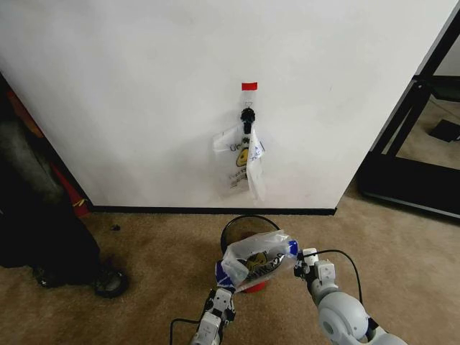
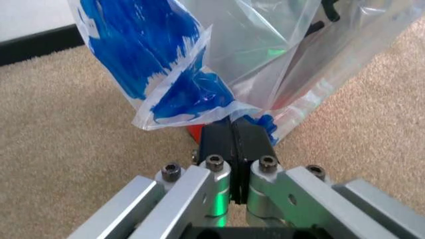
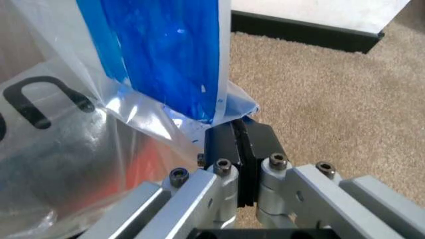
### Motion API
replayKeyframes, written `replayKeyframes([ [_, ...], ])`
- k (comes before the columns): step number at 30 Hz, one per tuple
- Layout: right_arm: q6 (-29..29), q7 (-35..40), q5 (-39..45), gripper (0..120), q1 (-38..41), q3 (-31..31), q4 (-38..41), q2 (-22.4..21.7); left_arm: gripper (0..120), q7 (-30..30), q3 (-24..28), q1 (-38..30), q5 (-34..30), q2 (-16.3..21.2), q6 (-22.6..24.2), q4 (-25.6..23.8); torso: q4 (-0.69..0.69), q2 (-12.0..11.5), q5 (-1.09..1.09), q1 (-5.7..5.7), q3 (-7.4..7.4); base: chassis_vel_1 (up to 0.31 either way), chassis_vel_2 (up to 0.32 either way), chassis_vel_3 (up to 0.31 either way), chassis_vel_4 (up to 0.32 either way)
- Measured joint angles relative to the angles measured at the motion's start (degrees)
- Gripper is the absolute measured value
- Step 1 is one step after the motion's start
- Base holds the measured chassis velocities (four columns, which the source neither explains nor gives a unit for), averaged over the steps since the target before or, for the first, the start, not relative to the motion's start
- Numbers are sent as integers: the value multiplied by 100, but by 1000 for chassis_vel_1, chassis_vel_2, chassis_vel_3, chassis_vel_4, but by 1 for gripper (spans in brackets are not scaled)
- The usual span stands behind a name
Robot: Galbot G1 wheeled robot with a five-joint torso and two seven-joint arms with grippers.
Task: Pick up the garbage bag from the wall and place it over the trash bin.
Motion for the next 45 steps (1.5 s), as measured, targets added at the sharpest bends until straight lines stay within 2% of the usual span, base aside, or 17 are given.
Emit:
replayKeyframes([
  [8, -18, 3, 0, 0, 20, -50, -12, 4, 0, -6, -101, 13, -1, 47, 19, -109, 1, 0, 11, 0, 0, 0, 0, 0, 0],
  [12, -25, 13, 2, 2, 12, -44, 25, -16, 8, 4, -147, 73, 0, 112, 51, -241, 1, 0, 11, 0, 0, 0, 0, 0, 0],
  [17, -23, 16, 34, 23, -133, 51, 226, -76, 31, 160, -310, 191, 157, 357, 98, -594, 0, 0, 12, 0, 0, 0, 0, 0, 0],
  [19, -17, 13, 39, 28, -169, 82, 269, -91, 34, 228, -352, 207, 246, 428, 65, -642, 0, 0, 12, 0, 0, 0, 0, 0, 0],
  [25, 24, -3, 63, 52, -475, 249, 645, -210, 60, 438, -513, 301, 416, 790, -82, -999, 0, 0, 12, 0, 0, 0, 0, 0, 0],
  [26, 24, -3, 63, 52, -475, 249, 645, -210, 60, 438, -513, 301, 416, 790, -82, -999, 0, 0, 12, 0, 0, 0, 0, 0, 0],
  [33, 29, -16, 32, 80, -797, 401, 1110, -373, 88, 496, -646, 493, 509, 992, -160, -1332, 0, 0, 12, 0, 0, 0, 0, 0, 0],
  [36, 30, -17, 22, 84, -824, 415, 1148, -386, 91, 496, -663, 505, 511, 1003, -168, -1363, 0, 0, 11, 0, 0, 0, 0, 0, 0],
  [37, 33, -21, 10, 93, -865, 437, 1198, -404, 98, 497, -688, 520, 510, 1017, -180, -1412, 0, 0, 12, 0, 0, 0, 0, 0, 0],
  [38, 37, -25, 6, 97, -895, 452, 1227, -415, 99, 500, -709, 531, 508, 1028, -188, -1452, -1, 0, 12, 0, 0, 0, 0, 0, 0],
  [45, 268, -179, -149, 100, -1168, 580, 1452, -497, 100, 562, -918, 639, 399, 1149, -339, -1783, -1, 0, 12, 0, 0, 0, 0, 0, 0],
])
